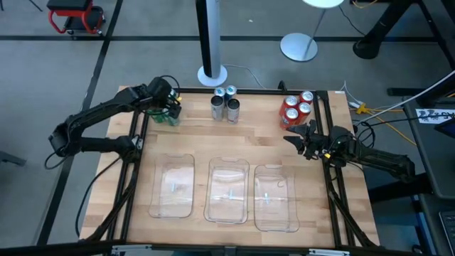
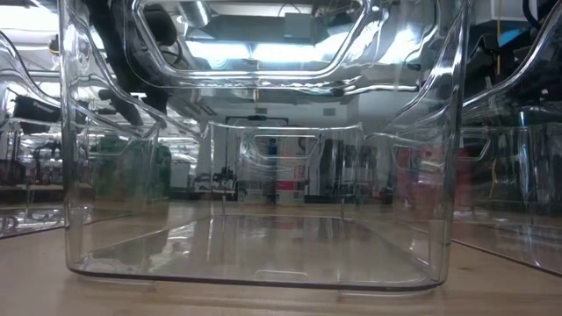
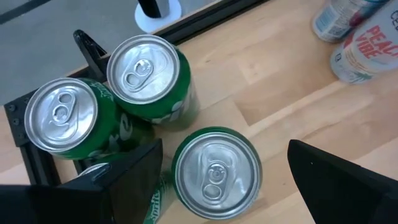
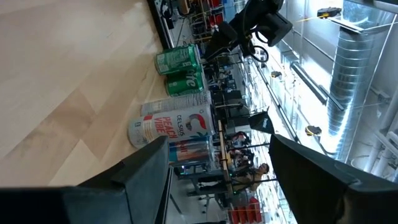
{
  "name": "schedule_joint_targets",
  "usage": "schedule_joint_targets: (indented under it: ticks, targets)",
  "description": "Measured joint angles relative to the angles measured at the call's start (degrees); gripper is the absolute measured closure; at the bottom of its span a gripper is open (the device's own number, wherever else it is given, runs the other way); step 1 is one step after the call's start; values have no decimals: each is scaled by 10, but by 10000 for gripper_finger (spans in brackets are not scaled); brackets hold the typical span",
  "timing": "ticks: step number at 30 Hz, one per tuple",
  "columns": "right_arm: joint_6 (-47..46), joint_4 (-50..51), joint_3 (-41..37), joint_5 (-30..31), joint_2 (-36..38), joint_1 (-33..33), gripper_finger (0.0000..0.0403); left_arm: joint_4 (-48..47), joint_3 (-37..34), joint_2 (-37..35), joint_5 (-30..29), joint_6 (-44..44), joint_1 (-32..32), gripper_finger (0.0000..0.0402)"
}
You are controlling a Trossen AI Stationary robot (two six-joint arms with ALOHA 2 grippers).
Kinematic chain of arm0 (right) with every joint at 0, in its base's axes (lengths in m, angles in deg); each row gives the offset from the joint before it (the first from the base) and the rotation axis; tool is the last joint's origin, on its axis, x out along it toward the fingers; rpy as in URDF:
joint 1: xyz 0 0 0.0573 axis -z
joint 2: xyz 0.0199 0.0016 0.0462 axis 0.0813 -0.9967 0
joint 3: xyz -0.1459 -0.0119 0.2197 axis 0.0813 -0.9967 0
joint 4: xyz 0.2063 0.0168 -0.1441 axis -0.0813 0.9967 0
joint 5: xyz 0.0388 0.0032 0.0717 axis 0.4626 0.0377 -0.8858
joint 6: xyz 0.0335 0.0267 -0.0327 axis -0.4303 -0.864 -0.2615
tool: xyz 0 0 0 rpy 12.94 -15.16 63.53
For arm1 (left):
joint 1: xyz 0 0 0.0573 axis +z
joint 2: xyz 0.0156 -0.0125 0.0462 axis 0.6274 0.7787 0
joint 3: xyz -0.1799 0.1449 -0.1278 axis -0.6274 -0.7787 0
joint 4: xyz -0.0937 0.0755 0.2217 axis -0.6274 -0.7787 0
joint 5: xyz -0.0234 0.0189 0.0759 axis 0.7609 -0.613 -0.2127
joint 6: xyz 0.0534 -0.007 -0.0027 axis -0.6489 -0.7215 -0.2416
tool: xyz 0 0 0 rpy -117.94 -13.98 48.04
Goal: Sort soda cans
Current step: Put the bottom right green soda can into the left transparent bin
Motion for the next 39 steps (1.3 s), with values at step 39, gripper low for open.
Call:
schedule_joint_targets:
  ticks: [39]
  targets:
    - [-3, 5, 0, -2, 0, 0, 125, -28, -1, 117, 21, -37, 8, 68]
